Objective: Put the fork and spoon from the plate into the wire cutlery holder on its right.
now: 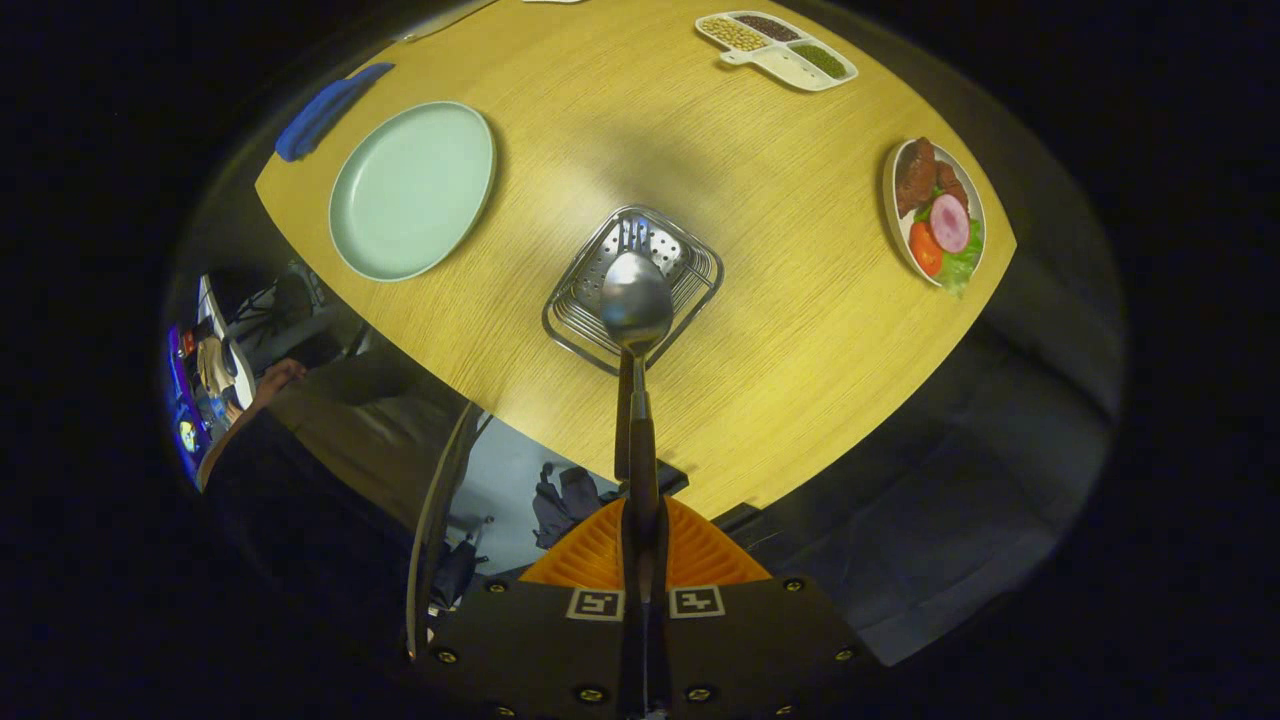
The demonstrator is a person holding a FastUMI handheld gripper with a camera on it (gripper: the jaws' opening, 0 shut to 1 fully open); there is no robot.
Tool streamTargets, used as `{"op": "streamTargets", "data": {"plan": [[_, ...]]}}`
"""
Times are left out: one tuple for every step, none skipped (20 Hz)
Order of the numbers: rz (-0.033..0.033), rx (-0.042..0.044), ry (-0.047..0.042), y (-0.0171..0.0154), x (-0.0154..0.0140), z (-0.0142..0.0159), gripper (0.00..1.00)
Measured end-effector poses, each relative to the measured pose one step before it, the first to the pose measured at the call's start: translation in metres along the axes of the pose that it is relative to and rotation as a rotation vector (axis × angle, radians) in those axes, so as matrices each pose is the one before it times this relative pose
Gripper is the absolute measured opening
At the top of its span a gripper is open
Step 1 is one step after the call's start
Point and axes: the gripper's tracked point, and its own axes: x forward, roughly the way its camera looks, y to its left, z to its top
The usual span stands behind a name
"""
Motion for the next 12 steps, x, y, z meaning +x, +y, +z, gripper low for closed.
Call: {"op": "streamTargets", "data": {"plan": [[-0.00146, -0.00223, 0.00868, -0.00224, 0.00355, 0.00564, 0.02], [-0.00347, -0.00663, 0.01164, -0.00167, 0.00448, 0.00331, 0.02], [-0.00044, -0.00636, 0.01327, -0.00197, 0.00354, 0.00435, 0.02], [0.00232, -0.00217, 0.01335, -0.00097, 0.00523, 0.00410, 0.02], [0.00290, -0.00409, 0.01305, -0.00020, 0.00311, 0.00370, 0.02], [0.00075, -0.00304, 0.00508, -0.00106, 0.00308, 0.00520, 0.02], [0.00134, 0.00008, 0.00018, -0.00232, 0.00015, 0.00576, 0.02], [0.01029, 0.00535, 0.00426, 0.00003, 0.00160, 0.00317, 0.02], [0.00652, 0.00275, 0.01229, 0.00031, 0.00134, 0.00133, 0.04], [-0.00359, -0.00736, 0.00560, -0.00277, -0.00033, 0.00154, 0.04], [-0.00163, -0.00104, 0.00409, -0.00152, -0.00131, 0.00149, 0.04], [0.00955, 0.00327, -0.00067, 0.00147, -0.00236, 0.00193, 0.04]]}}
